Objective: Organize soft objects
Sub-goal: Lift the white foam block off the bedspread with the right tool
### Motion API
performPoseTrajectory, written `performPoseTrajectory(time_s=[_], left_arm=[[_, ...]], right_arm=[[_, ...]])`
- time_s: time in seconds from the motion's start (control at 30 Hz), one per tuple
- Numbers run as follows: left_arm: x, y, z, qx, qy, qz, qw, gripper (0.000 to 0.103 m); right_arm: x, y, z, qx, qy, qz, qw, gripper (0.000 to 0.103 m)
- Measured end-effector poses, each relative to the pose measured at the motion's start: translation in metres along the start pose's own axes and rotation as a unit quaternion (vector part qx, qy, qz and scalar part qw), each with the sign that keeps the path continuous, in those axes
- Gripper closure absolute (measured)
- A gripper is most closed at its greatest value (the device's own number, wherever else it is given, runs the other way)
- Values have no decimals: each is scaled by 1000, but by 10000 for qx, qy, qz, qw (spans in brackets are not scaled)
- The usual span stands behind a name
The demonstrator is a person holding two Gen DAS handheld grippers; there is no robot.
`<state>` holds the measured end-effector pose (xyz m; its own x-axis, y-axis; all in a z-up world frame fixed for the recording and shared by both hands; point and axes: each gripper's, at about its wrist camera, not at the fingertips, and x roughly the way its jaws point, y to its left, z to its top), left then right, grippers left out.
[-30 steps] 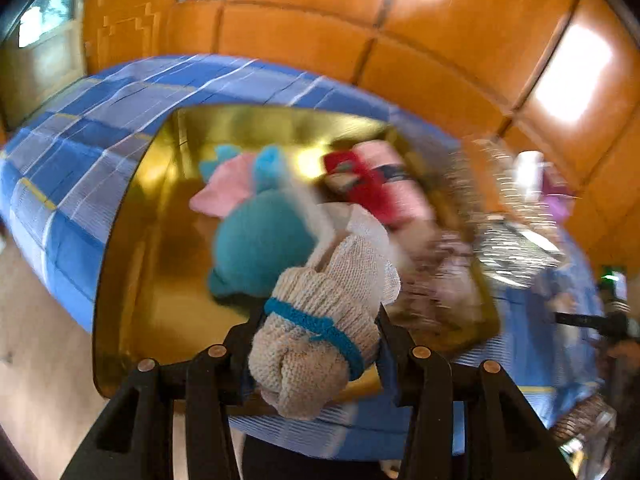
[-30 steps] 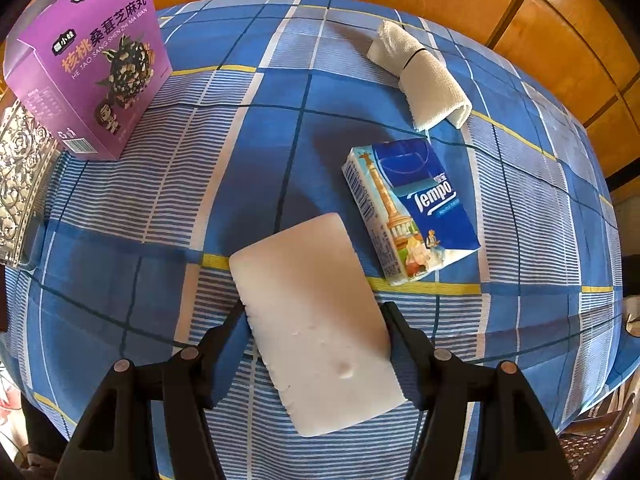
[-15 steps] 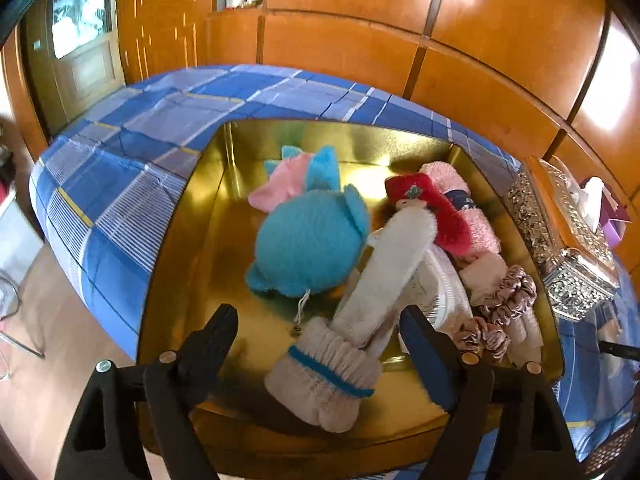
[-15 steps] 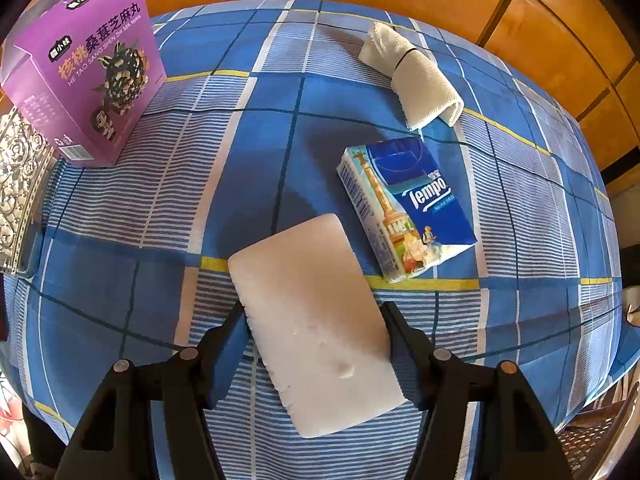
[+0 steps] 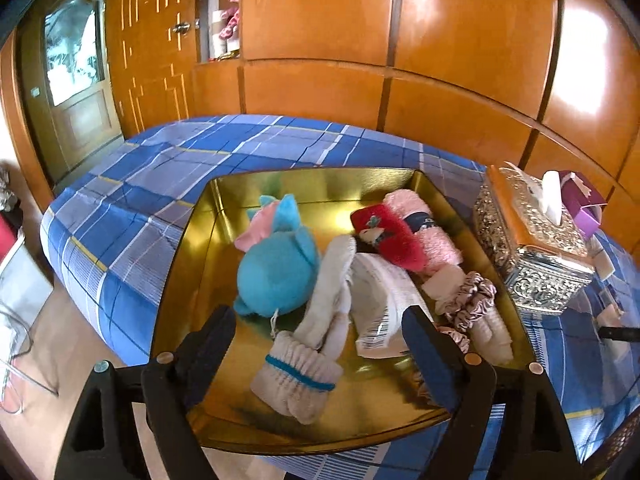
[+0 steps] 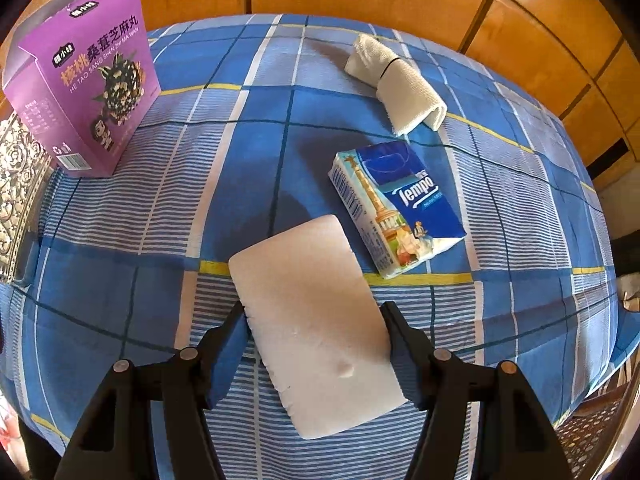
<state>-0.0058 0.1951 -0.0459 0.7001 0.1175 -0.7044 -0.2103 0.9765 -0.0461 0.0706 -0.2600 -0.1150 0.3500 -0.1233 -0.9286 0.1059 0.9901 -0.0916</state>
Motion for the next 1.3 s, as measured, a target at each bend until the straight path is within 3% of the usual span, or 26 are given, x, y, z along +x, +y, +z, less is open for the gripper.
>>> performPoseTrajectory(time_s=[0.3, 0.5, 0.7, 0.83, 1.13, 1.3], left_arm=[[-4, -6, -1, 85, -47, -100, 9999, 17], [-1, -7, -2, 106, -1, -132, 9999, 17], [0, -9, -4, 150, 42, -184, 9997, 17], [0, -11, -4, 198, 34, -204, 9996, 17], [1, -14, -5, 225, 66, -236, 9994, 17], [1, -14, -5, 236, 67, -238, 9994, 17]], right_arm=[[-18, 14, -28, 221, -749, -313, 9965, 41], [-35, 27, -42, 293, -1186, 92, 9925, 42], [-32, 66, -27, -83, -905, 606, 9940, 42], [-23, 77, -19, -74, -751, 610, 9953, 40], [-21, 52, -4, 579, -520, 1027, 9917, 43], [-46, 24, 24, 982, -709, 906, 9885, 43]])
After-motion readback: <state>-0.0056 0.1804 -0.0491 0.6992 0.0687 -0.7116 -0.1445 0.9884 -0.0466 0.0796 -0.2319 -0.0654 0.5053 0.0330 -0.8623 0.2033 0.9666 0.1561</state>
